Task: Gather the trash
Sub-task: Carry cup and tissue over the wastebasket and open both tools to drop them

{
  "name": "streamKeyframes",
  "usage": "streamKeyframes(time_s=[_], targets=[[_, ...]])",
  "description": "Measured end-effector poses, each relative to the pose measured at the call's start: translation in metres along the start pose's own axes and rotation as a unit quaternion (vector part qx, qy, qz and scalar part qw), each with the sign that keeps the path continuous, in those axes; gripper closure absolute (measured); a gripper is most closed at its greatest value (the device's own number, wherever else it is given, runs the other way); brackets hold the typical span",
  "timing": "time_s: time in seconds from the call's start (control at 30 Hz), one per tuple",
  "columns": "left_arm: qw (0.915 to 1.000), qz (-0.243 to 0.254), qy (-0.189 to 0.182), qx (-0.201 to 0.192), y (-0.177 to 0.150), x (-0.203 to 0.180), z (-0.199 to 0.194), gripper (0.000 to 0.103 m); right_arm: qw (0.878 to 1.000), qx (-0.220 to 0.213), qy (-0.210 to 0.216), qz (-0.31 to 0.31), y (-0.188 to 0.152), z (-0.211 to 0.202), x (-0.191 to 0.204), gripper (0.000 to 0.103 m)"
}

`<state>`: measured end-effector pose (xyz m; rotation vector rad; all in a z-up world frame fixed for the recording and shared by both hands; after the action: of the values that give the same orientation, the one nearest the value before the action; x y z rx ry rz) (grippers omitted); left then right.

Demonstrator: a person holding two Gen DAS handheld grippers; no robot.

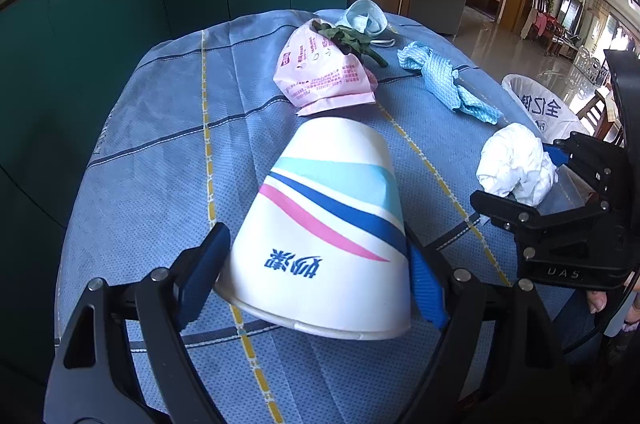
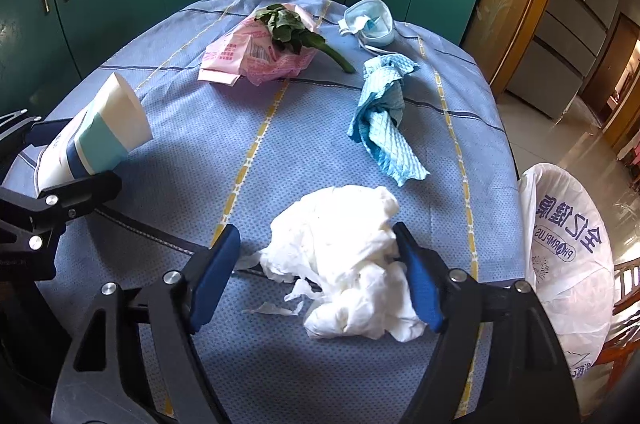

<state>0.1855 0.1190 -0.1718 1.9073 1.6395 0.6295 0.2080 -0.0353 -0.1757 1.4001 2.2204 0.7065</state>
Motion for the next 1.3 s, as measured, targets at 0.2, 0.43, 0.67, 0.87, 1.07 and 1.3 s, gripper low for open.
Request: streamKeyframes(time_s=[0.2, 0.43, 0.67, 0.87, 1.07, 1.3], targets=[[0.9998, -0.002, 0.013, -0.014, 0.004, 0.001, -0.007, 0.020, 1.000, -0.009, 0.017, 0.000, 0.002, -0.005, 0.002, 0.060], [0.9988, -0.005, 0.016, -0.046, 0.019, -0.007, -0.028, 0.020, 0.999, -0.043, 0.017, 0.018, 0.010, -0.030, -0.012, 0.062], [0.9969, 0.005, 0.003, -0.078, 0.043, -0.031, -0.047, 0.020, 0.995, -0.081, 0.008, 0.050, 0.013, -0.065, -0.044, 0.062], [0.9942, 0.028, -0.022, -0.101, 0.073, -0.073, -0.050, 0.020, 0.989, -0.108, -0.067, 0.079, 0.006, -0.098, -0.098, 0.062], [0.9895, 0.055, -0.059, -0.120, 0.104, -0.134, -0.042, 0.020, 0.975, -0.113, -0.135, 0.133, -0.016, -0.123, -0.165, 0.062], [0.9842, 0.079, -0.108, -0.115, 0.127, -0.209, -0.015, 0.020, 0.959, -0.107, -0.175, 0.193, -0.058, -0.138, -0.233, 0.062]])
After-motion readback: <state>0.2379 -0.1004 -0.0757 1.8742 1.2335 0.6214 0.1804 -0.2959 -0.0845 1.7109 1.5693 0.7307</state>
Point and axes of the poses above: each gripper's, at about its wrist camera, not at the fingertips, and z roughly the way its jaws point, x to its left, y to its top, the point moved 5 cm from there along z, roughly the way its jaws point, and after that the axes turned 2 degrees about -x, right-handed, at the moved point
